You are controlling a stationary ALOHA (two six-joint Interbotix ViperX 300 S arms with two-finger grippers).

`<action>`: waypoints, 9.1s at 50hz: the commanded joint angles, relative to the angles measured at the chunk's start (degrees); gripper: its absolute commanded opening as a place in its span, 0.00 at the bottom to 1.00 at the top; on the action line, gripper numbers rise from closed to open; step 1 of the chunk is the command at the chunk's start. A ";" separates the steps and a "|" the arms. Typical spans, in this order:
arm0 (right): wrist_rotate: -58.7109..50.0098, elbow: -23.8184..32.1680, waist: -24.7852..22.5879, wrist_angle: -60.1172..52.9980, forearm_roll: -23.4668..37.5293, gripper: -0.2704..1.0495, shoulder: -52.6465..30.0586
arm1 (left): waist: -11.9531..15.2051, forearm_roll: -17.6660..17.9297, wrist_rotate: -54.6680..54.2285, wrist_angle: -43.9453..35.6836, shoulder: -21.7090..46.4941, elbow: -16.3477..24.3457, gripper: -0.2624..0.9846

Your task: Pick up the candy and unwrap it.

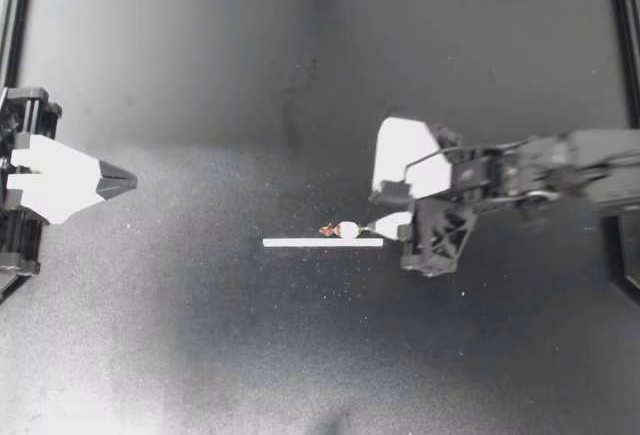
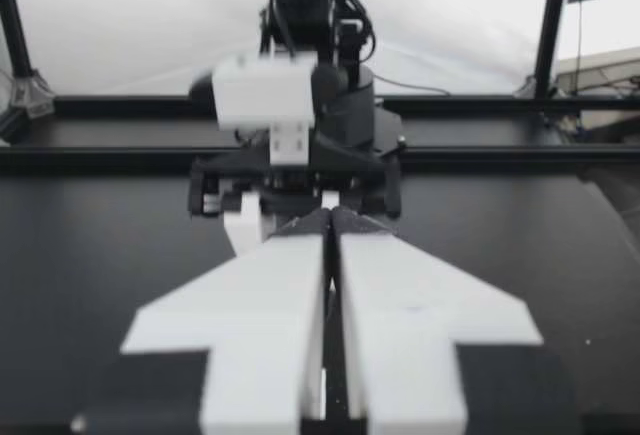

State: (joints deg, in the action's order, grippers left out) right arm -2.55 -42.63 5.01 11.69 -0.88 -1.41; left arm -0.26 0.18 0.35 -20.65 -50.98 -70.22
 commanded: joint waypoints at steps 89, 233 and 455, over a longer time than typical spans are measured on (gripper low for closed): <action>-1.14 9.49 -2.72 5.98 -1.32 0.06 7.47 | -0.09 -0.09 3.96 -10.46 24.52 5.54 0.61; -5.89 5.45 -3.69 -5.19 -2.02 0.06 10.11 | -0.53 2.37 0.18 -15.47 41.04 13.97 0.08; -5.01 9.05 -2.99 -15.29 2.99 0.09 4.57 | -2.29 6.94 -14.94 -19.34 41.84 13.27 0.69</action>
State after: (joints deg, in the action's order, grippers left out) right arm -7.56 -34.98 1.93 -3.60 2.29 2.46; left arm -2.64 5.80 -15.29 -39.73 -9.14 -58.27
